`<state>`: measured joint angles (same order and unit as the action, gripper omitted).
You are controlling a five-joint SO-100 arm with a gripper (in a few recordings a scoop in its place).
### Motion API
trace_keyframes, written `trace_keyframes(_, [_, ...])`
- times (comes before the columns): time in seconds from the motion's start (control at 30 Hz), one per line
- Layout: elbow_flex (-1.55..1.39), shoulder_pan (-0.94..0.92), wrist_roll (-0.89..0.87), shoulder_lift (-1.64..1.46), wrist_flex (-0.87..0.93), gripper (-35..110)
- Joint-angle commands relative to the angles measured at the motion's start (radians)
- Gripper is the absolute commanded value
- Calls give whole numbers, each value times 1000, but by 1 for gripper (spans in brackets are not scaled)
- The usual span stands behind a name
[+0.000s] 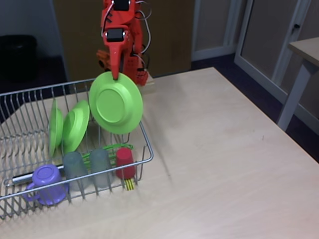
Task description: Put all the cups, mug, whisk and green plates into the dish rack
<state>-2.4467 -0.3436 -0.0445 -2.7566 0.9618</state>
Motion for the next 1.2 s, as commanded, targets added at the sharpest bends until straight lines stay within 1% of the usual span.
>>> trace_keyframes(0.0, [-67,-37,-26,-98,-20,0])
trace_keyframes(0.37, [-273,-158,-51,-262,-44,0])
trace_keyframes(0.53, [-296,-216,-127,-242,-44,0])
trace_keyframes(0.7, [-267,-273,-215,-181,25,0])
trace_keyframes(0.83, [-249,-287,-230,-135,49,1])
trace_keyframes(0.9, [-233,-253,-186,-114,54,10])
trace_keyframes(0.97, [-230,-222,-138,-106,35,16])
trace_keyframes(1.03, [-221,-201,-95,-100,32,20])
trace_keyframes(1.17, [-176,-140,0,-103,2,22])
